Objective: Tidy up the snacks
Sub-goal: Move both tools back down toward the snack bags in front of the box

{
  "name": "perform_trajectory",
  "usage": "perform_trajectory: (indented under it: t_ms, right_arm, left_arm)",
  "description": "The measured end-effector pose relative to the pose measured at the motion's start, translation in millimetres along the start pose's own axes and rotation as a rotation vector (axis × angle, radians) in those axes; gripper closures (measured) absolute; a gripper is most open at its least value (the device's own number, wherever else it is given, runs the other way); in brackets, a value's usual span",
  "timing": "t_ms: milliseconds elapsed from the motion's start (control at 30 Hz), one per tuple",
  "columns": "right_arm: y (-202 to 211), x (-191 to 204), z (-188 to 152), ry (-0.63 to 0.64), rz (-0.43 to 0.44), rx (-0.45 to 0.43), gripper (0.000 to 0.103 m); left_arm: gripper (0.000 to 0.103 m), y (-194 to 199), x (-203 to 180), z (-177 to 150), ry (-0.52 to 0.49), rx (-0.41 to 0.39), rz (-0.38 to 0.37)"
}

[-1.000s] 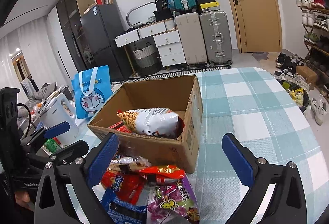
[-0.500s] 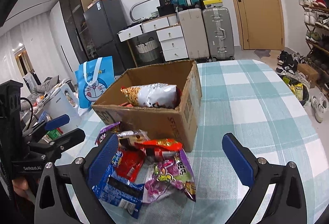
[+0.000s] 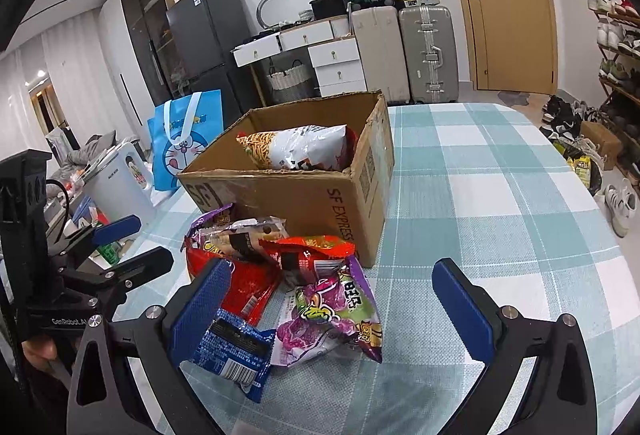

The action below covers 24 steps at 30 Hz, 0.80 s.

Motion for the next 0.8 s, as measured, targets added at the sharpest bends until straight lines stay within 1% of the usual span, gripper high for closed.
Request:
perform_trajectory:
  t_ms: [300,400,500,633,800]
  right_arm:
    - [-7.5,4.1,-7.5,0.013,0.014,0.051,0.001]
    - [-11.6,2.8,-11.2,0.012,0.016,0.077,0.001]
    - [-18.1,0.2,-17.8,0.003,0.017,0.124,0.001]
    - [-23.7,-2.8,-25.7,0.007,0.012,0.157,0.001]
    - [-27.9,-3.7,-30.2,0.001,0.019,0.164,0.001]
  left_arm:
    - [0.001,-6.4,0.3,-5.4,0.0,0.024,-0.004]
    - [0.001,-8.7,0.0,-7.0,0.0,0.032,-0.009]
    - [0.001,-11.1,-0.3,-8.6,-0.003,0.038,-0.011]
    - [0.001,-13.3,-2.4,-12.0,-0.012,0.047,-0.014]
    - [0.001,-17.4,-2.6,-15.4,-0.009,0.061,-0.019]
Point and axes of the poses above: each gripper's, at about its wrist camera, not at the fingertips, and y roughly against the way its jaws point, x to its left, z to its top, the point moved 8 cm from there along -y, roughly the way its jaws point, and after that the axes turned 4 degrees about -x, right-handed, at the moved point
